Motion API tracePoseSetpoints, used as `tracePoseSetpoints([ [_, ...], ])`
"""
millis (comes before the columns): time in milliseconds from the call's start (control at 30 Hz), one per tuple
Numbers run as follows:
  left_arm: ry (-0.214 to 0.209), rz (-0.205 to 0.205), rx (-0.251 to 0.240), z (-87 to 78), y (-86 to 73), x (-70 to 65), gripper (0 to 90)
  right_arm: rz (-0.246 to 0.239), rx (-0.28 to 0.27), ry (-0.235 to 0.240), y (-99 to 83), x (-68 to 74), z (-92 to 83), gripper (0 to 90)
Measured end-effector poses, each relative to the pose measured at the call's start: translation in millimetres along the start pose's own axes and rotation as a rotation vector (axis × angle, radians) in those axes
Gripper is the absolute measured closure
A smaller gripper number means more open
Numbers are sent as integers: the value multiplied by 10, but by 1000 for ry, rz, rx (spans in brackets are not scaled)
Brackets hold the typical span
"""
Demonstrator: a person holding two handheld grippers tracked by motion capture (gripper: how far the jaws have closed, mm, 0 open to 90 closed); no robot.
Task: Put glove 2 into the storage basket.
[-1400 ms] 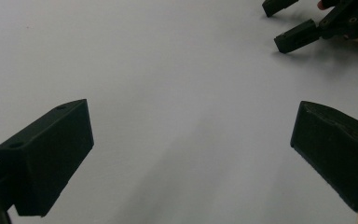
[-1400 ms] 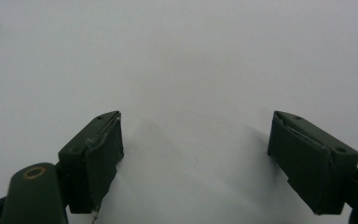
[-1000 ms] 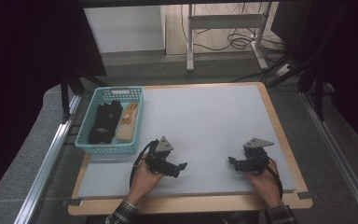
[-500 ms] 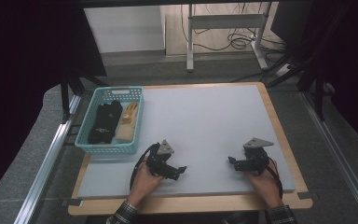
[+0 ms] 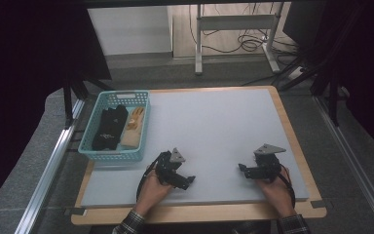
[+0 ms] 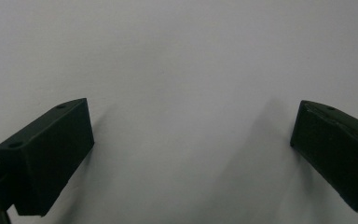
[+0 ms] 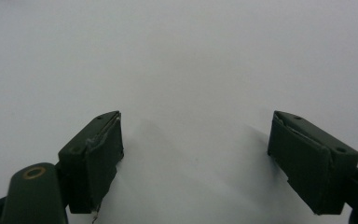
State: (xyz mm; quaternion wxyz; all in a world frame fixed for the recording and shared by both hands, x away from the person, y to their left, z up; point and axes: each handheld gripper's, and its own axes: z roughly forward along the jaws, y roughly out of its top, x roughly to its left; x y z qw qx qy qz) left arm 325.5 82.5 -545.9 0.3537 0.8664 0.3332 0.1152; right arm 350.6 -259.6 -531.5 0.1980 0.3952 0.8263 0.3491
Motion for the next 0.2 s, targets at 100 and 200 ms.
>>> tracePoseSetpoints([
  [100,4,2,3,0,-1,-4,0,0,0,0,-1,1,0,177],
  [200,6,4,6,2,0,-10,0,1,0,0,-2,0,1,177],
])
